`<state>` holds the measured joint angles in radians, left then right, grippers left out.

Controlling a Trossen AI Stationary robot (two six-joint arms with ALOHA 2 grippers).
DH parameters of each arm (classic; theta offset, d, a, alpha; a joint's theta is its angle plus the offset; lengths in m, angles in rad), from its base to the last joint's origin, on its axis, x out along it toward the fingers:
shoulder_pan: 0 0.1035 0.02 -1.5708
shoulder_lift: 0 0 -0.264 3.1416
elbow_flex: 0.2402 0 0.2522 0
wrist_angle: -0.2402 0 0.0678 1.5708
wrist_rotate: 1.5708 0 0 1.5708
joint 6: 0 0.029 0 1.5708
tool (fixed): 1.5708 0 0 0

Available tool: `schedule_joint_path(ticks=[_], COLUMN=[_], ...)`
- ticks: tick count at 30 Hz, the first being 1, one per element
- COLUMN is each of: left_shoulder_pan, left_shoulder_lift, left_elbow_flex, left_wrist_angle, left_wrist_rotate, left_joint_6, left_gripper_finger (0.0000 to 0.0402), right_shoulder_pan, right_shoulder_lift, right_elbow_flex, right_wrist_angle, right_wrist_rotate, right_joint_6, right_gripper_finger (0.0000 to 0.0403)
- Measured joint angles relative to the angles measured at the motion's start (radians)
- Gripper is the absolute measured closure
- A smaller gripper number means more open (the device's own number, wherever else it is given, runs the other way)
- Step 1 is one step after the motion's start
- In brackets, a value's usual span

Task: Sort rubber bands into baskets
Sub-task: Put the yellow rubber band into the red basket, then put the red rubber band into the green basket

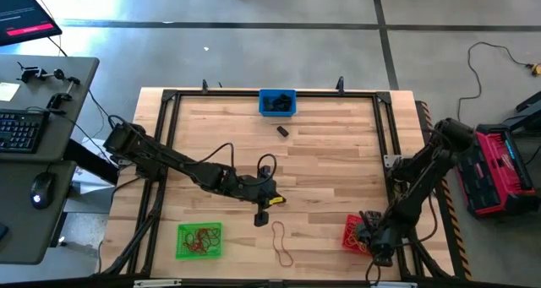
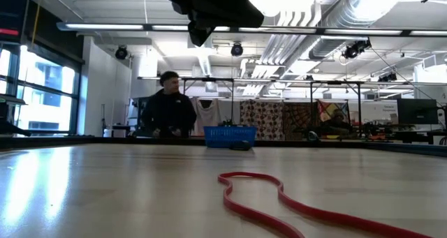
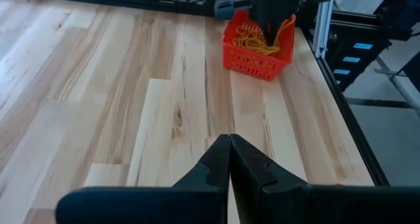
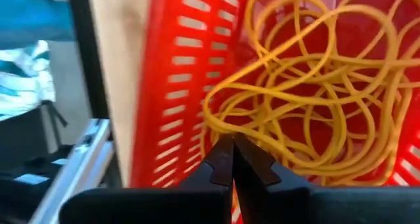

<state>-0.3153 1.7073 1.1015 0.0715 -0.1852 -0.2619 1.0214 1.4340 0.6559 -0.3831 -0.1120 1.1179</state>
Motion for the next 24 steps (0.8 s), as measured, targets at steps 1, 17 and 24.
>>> schedule_joint_path(ticks=[1, 17, 24], left_shoulder_pan=[0.0, 0.0, -0.003], left_shoulder_lift=[0.0, -0.001, 0.002], left_elbow_flex=[0.0, 0.0, 0.0], left_wrist_angle=[0.0, 0.0, -0.031], left_wrist_rotate=[0.0, 0.018, 0.046], left_joint_6=[0.0, -0.016, 0.008], left_gripper_finger=[0.0402, 0.0401, 0.0402], right_shoulder_pan=[0.0, 0.0, 0.0], right_shoulder_lift=[0.012, -0.06, -0.088], right_elbow_flex=[0.0, 0.036, 0.107], right_wrist_angle=[0.0, -0.216, -0.339], right_wrist_rotate=[0.0, 0.091, 0.101], right_joint_6=[0.0, 0.087, 0.044], right_gripper_finger=[0.0403, 0.0403, 0.0403])
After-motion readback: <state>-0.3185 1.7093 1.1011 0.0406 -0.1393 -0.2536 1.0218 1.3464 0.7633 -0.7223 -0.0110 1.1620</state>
